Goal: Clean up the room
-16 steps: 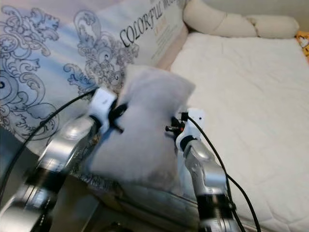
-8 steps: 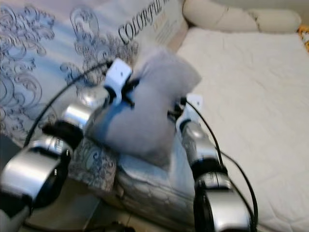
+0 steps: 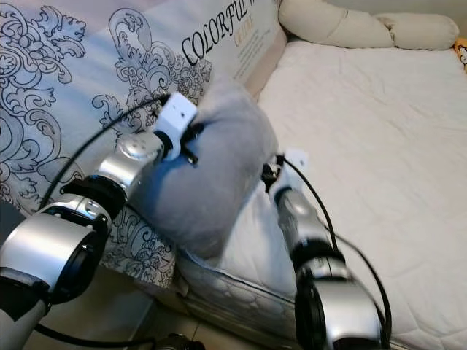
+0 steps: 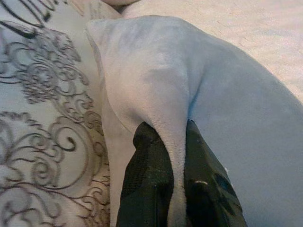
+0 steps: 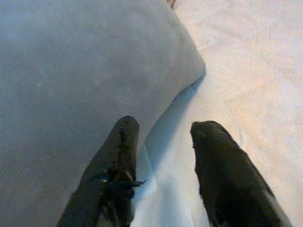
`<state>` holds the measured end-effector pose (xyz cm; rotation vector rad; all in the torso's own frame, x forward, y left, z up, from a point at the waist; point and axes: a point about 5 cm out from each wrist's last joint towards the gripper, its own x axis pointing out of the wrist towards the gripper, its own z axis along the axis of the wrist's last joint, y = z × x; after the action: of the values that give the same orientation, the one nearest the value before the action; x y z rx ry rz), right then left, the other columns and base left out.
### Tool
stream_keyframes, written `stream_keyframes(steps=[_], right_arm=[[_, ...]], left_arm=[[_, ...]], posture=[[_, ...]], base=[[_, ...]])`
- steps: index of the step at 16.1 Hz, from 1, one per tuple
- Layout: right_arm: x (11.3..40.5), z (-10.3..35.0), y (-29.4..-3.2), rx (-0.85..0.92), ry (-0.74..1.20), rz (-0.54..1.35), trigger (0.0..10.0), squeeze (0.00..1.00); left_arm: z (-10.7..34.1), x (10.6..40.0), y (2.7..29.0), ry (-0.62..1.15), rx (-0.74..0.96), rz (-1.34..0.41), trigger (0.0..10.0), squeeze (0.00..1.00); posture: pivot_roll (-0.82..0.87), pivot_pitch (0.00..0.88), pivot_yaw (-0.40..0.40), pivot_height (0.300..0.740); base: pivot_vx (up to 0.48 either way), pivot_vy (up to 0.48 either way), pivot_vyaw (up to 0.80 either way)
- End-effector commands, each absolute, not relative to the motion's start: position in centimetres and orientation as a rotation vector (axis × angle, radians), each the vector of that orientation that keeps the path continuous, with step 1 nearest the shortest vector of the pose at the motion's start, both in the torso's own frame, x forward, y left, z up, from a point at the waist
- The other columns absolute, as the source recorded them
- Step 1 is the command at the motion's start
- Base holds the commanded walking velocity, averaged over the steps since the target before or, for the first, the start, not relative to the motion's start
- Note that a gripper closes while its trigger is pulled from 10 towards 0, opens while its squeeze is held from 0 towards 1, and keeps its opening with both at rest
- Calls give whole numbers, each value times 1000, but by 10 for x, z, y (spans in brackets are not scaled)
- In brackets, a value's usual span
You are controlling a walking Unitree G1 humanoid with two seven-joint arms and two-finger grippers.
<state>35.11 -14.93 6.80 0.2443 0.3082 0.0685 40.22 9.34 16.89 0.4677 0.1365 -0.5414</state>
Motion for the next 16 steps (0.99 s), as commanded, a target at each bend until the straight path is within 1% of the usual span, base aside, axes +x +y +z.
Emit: stream_keyframes(steps=[1,2,3,4,5,7,8,9,11,16], right_arm=[[352,73,-148,272,270,87,10000,1000],[346,74,-149,281,234,123,10000,1000],[337,78,-151,299,187,164,10000,945],[325,84,-154,315,146,200,10000,0],[313,92,-158,313,111,229,10000,0],[297,103,-160,294,87,293,10000,0],[286,110,-157,266,83,384,10000,0],[277,116,-156,243,87,435,10000,0],[264,125,-160,193,97,460,10000,0],[246,135,-167,159,138,458,10000,0]], left_arm=[[171,403,98,121,494,-518,10000,0],[168,403,96,125,504,-525,10000,0],[170,403,93,122,502,-521,10000,0],[174,405,91,111,491,-510,10000,0],[182,407,88,87,460,-493,10000,0],[192,409,84,57,432,-486,10000,0],[197,410,82,38,431,-486,10000,0],[201,411,80,24,426,-483,10000,0],[209,413,79,7,410,-475,10000,0],[226,417,81,-33,324,-431,10000,0]], posture=[[-64,50,142,740],[-79,60,145,740],[-87,65,146,740],[-98,70,148,740],[-111,74,154,740],[-120,75,166,740],[-125,74,170,740],[-131,70,172,740],[-136,65,170,740],[-157,45,171,740]], base=[[0,0,0],[0,0,0],[0,0,0],[0,0,0],[0,0,0],[0,0,0],[0,0,0],[0,0,0],[0,0,0],[0,0,0]])
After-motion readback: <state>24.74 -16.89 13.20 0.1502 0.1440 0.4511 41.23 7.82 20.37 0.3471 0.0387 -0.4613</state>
